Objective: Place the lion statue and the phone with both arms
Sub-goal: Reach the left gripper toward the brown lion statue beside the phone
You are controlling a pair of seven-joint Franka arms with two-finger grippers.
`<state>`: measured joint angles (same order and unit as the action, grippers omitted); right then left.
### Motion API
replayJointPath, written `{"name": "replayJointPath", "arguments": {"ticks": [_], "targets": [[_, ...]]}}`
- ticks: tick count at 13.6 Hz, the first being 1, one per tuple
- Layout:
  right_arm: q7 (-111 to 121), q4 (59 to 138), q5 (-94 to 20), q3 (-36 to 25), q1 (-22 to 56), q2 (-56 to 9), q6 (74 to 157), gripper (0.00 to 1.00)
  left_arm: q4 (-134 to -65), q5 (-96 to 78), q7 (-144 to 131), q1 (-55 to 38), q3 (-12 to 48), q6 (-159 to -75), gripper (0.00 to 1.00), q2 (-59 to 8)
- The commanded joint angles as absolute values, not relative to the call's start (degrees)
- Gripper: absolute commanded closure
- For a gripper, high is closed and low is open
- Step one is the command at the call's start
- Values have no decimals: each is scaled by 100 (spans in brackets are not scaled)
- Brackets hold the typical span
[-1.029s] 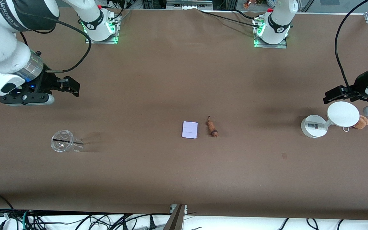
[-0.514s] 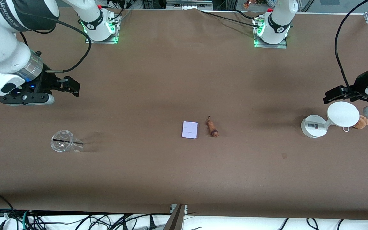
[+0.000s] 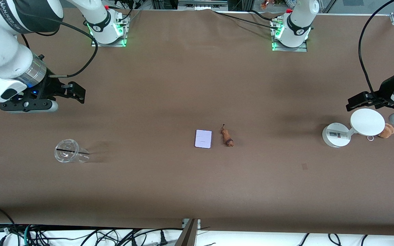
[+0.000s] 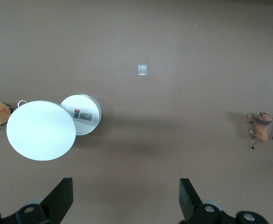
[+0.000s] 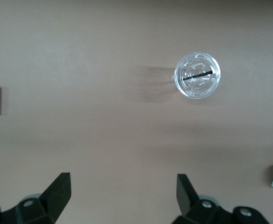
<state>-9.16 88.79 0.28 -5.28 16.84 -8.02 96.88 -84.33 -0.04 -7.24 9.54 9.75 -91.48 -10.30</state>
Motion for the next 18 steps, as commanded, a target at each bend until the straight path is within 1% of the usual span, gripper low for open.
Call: {"name": "replayJointPath", "arguments": {"ticks": [1,18], "targets": [[-949,8780,18,-466,1617,-835,9642,0,-8244,-123,-580,976,975,-9009,0,-1107],[-967,8780,18,-466,1617,-835,9642,0,-8323,-105,-589,914,1019,-8991,0,-1187]]}}
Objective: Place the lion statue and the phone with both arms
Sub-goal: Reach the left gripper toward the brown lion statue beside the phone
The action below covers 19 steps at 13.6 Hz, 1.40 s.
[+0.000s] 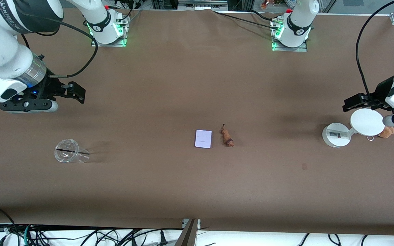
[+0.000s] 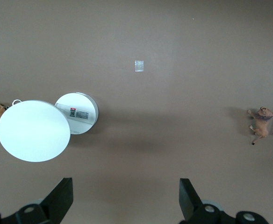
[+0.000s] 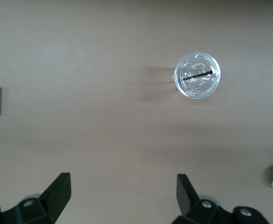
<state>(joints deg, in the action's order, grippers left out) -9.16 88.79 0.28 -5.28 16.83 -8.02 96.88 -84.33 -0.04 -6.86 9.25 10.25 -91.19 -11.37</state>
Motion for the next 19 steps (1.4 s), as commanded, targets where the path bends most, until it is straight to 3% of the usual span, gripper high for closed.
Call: {"name": "replayJointPath", "arguments": {"ticks": [1,8,19], "targets": [[-967,8780,26,-466,1617,-844,9642,0,-8323,-105,-598,914,1020,-8922,0,-1187],[-932,8771,26,-466,1617,-835,9659,0,-8315,-123,-571,906,1020,-8859,0,-1213],[-958,8771,18,-466,1617,-844,9659,0,-8271,-202,-1650,-148,1055,-9343,0,-1661]]}}
